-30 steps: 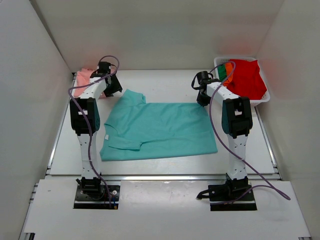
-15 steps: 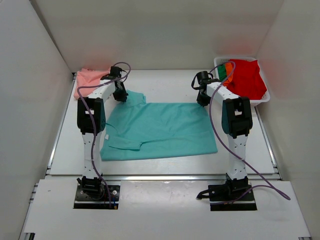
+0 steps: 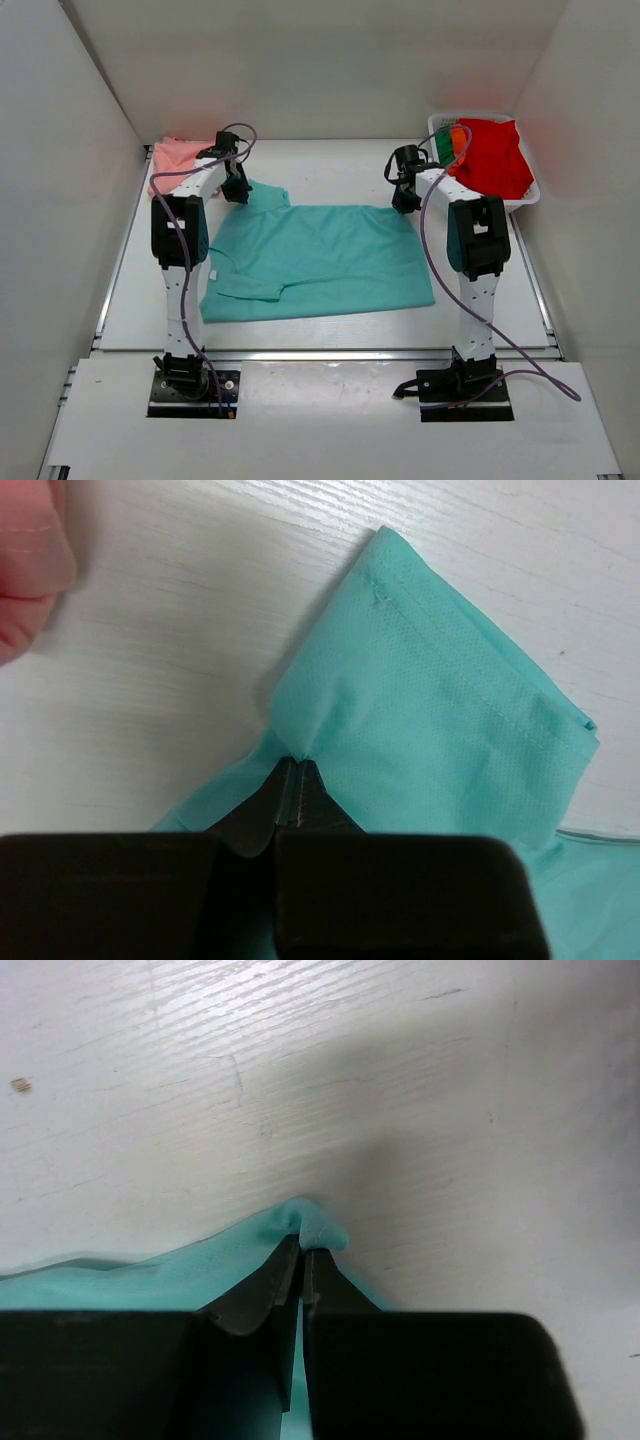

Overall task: Fold and stack the t-shirts
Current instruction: Grap the side of the flattened tshirt furthest away from the robot with both arms

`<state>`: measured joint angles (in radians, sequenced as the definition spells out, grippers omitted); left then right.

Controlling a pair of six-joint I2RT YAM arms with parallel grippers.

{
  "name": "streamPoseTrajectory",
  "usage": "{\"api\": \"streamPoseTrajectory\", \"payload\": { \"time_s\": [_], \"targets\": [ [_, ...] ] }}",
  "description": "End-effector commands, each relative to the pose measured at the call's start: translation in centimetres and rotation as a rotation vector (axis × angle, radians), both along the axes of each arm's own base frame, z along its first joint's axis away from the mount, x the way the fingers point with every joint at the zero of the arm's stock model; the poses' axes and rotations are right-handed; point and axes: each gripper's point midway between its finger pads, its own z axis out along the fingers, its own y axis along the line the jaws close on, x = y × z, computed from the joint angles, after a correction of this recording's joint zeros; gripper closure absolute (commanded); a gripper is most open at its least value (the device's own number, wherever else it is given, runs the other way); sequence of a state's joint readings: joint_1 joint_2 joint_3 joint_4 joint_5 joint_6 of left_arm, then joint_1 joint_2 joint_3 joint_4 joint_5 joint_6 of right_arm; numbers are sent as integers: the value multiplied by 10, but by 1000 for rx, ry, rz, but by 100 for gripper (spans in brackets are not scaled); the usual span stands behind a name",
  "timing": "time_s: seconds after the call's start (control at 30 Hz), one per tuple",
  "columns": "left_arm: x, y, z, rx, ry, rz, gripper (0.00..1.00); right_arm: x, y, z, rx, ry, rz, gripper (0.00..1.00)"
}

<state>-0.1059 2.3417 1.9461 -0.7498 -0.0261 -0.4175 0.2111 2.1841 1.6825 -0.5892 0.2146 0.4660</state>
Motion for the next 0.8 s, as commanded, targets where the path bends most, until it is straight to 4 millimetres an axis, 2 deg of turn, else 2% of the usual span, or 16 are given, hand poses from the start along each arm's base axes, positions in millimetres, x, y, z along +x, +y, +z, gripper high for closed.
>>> {"api": "streamPoseTrajectory", "payload": {
  "time_s": [0.0, 0.1, 0.13, 0.2, 0.23, 0.3, 0.33, 0.53, 0.57, 0.6, 0.67, 0.7, 0.77],
  "targets": [
    [14, 7, 73, -27, -151, 4, 100, 16, 10, 45, 43, -136, 25, 99],
    [1, 9, 73, -38, -136, 1, 100, 14, 11, 50, 66, -153, 35, 100],
    [-5, 7, 68, -46, -125, -4, 100, 10, 8, 51, 59, -155, 34, 100],
    [-11, 8, 80, -47, -146, -10, 100, 6, 6, 57, 69, -178, 34, 100],
    [-18, 9, 71, -46, -122, -11, 100, -1, 3, 56, 73, -172, 36, 100],
    [-25, 10, 83, -48, -143, -16, 100, -4, -1, 61, 101, -207, 30, 100],
    [-31, 8, 76, -48, -125, -23, 100, -10, -2, 60, 103, -210, 40, 100],
    [-65, 2, 81, -38, -122, -54, 100, -31, -9, 58, 157, -232, 65, 100],
    [-72, 3, 74, -37, -108, -57, 100, -37, -12, 55, 158, -223, 61, 100],
    [-75, -1, 79, -31, -122, -67, 100, -41, -10, 53, 165, -217, 68, 100],
    [-92, -4, 71, -29, -104, -76, 100, -45, -12, 52, 166, -219, 75, 100],
    [-96, -1, 76, -34, -116, -68, 100, -51, -10, 51, 176, -215, 79, 100],
    [-113, 2, 67, -19, -94, -63, 100, -56, -12, 52, 183, -228, 80, 100]
  ]
}}
